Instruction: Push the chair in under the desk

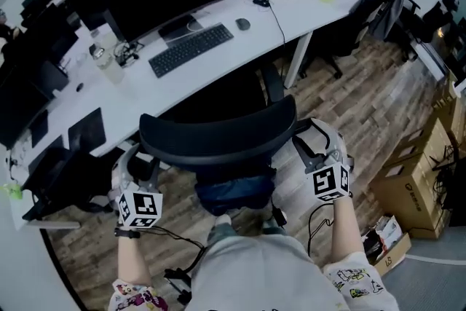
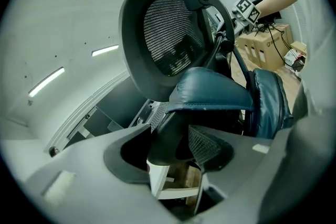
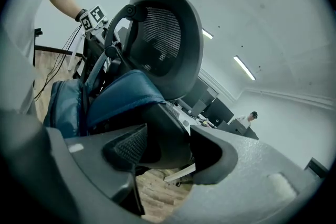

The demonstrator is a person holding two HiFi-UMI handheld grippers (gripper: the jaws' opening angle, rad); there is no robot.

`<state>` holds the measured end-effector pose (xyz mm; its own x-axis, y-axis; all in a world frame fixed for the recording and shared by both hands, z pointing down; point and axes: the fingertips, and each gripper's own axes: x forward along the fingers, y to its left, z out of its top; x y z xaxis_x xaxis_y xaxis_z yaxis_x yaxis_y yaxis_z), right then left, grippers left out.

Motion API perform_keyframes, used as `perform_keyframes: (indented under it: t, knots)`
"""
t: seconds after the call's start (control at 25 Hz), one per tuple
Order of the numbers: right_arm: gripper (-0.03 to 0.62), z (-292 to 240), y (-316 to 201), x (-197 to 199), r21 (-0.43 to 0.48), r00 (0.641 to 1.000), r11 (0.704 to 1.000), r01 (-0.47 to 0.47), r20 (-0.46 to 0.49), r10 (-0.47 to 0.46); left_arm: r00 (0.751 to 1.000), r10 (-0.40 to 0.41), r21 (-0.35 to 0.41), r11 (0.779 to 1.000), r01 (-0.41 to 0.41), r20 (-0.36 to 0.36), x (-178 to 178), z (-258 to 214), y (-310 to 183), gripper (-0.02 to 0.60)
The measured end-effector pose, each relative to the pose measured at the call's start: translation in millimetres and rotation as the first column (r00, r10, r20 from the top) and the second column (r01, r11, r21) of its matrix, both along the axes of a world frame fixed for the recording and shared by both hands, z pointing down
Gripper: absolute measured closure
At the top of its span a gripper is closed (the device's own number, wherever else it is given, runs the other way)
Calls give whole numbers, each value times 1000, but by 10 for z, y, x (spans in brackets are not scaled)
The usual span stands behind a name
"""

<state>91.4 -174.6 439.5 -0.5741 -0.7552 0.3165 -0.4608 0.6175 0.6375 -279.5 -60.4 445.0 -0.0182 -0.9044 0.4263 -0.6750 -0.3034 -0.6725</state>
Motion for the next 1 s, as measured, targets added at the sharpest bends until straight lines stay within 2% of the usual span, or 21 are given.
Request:
perform_keyframes:
  t: [0.28, 0.56, 0.84, 1.0]
  knots:
    - [341, -1, -293, 179, -7, 995, 995, 95, -4, -95, 992, -127, 2, 992, 127, 3, 290, 3, 43, 344]
    - [341, -1, -555, 296, -7, 987, 987, 163, -2, -163, 980, -200, -11, 980, 200, 2, 538, 26, 23, 341]
    - [341, -25, -702, 252, 1, 978, 978, 208, 2, -208, 971, -239, -16, 971, 239, 0, 550, 20, -29, 341]
    - [339, -27, -874, 227, 8, 980, 980, 199, -2, -199, 968, -252, 11, 968, 252, -3, 553, 22, -146, 341]
